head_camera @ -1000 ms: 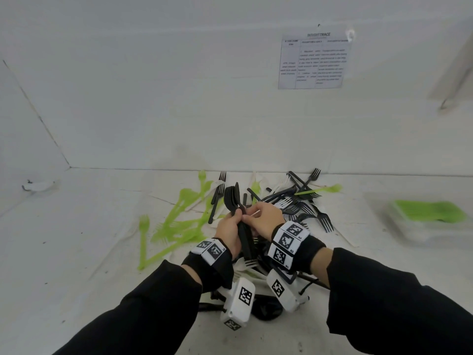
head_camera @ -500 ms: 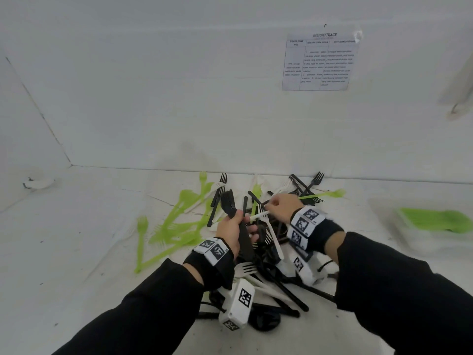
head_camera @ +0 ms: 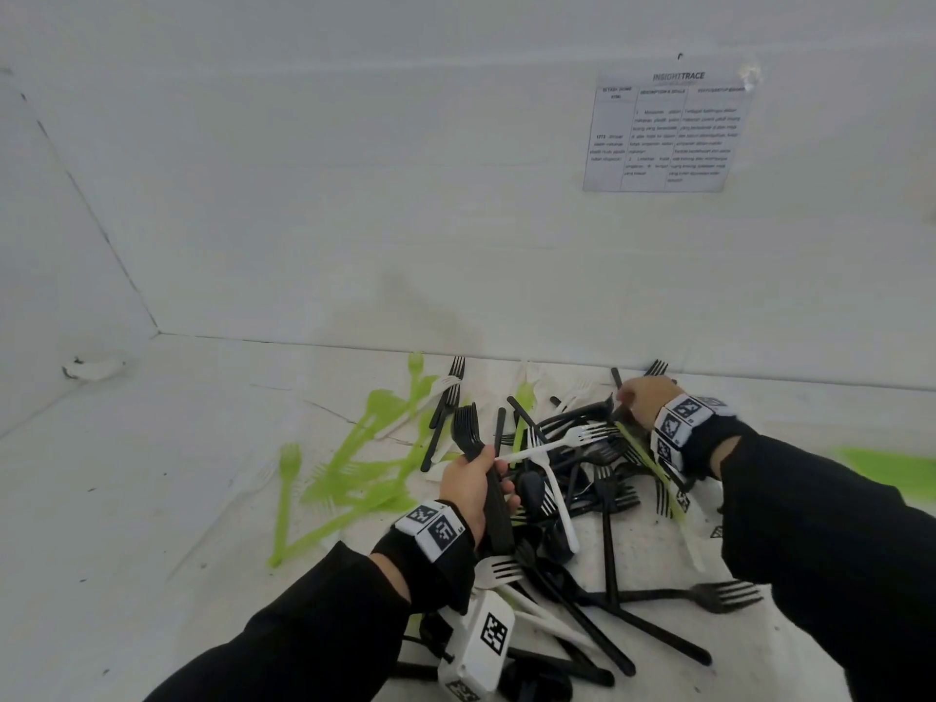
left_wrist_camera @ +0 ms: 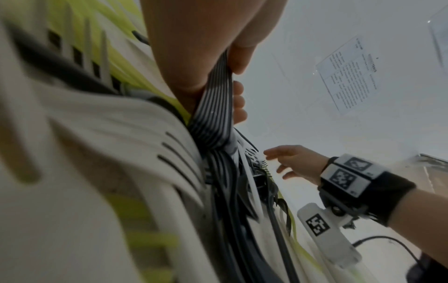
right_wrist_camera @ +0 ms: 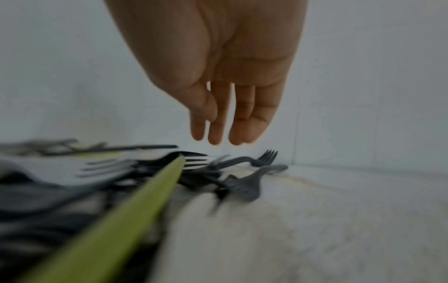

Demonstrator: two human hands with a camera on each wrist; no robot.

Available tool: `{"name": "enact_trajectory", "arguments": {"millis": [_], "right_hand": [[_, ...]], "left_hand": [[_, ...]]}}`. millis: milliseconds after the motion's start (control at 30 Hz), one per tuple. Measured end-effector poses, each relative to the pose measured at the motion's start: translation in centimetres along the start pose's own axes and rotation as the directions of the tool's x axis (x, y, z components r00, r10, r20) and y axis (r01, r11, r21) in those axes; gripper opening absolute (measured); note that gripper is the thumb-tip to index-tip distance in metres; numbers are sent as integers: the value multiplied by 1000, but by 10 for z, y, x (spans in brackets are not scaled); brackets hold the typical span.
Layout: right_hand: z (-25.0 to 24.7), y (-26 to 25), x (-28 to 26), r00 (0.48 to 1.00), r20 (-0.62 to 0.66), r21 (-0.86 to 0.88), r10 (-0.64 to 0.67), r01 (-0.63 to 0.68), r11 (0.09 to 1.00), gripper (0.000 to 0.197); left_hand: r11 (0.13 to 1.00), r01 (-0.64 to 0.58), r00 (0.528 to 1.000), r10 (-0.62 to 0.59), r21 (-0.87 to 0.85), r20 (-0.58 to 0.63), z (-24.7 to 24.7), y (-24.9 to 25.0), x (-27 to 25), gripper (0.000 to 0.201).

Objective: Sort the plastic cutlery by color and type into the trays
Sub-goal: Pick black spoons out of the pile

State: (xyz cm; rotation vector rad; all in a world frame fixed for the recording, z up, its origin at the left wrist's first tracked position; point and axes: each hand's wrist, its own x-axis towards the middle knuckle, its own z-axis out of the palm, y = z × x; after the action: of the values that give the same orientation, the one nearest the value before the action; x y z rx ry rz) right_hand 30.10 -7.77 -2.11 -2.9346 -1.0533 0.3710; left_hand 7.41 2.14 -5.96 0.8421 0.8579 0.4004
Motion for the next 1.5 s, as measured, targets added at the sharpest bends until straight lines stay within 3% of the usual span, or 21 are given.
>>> {"name": "enact_trajectory", "arguments": {"millis": [100, 300, 400, 533, 733, 833, 900, 967, 1133, 1200, 1267, 1400, 1500], "right_hand": [[5, 6, 5, 999, 28, -47, -43, 45, 998, 47], [12, 22, 12, 992, 67, -254, -110, 123, 959, 25], [5, 27, 6, 988, -50, -344, -145, 120, 931, 24], [-10, 33, -4, 963, -258, -152, -71, 32, 988, 30], [-23, 42, -10, 968, -242, -9, 68, -72, 997, 27], [-22, 28, -22, 950, -311, 144, 30, 16, 989, 29], [-14, 6, -40, 970, -233, 261, -66, 128, 957, 26], [-2, -20, -63, 974, -78, 307, -215, 228, 924, 22], [32, -78, -92, 865, 136, 209, -484, 452, 867, 49], [36, -83, -86, 840, 194, 95, -507, 498, 862, 55], [30, -80, -77, 856, 210, 9, -472, 481, 877, 54], [17, -72, -68, 871, 251, 89, -422, 413, 906, 49], [22, -73, -62, 871, 205, 2, -446, 455, 890, 51]], "left_hand": [[1000, -8, 1000, 8, 2, 3, 2, -1, -2, 19], [1000, -6, 1000, 6, 3, -4, 0, -2, -3, 16], [1000, -12, 1000, 12, -2, -6, -1, -2, -5, 17], [999, -33, 999, 33, -2, -7, -1, -2, -7, 17], [998, -53, 999, 53, -14, -5, -4, 0, -13, 17], [998, -59, 998, 59, -26, 3, -6, 3, -16, 20], [997, -65, 998, 65, -32, -2, -9, 4, -18, 21], [997, -75, 997, 74, -35, -13, -11, 4, -19, 20], [995, -100, 994, 99, -26, -35, -14, 4, -24, 19], [995, -100, 995, 99, -31, -29, -18, 5, -27, 18], [994, -99, 995, 97, -41, -30, -22, 6, -29, 17], [994, -101, 994, 99, -38, -56, -29, 6, -34, 15], [995, -88, 994, 85, -39, -68, -30, 3, -35, 15]]}}
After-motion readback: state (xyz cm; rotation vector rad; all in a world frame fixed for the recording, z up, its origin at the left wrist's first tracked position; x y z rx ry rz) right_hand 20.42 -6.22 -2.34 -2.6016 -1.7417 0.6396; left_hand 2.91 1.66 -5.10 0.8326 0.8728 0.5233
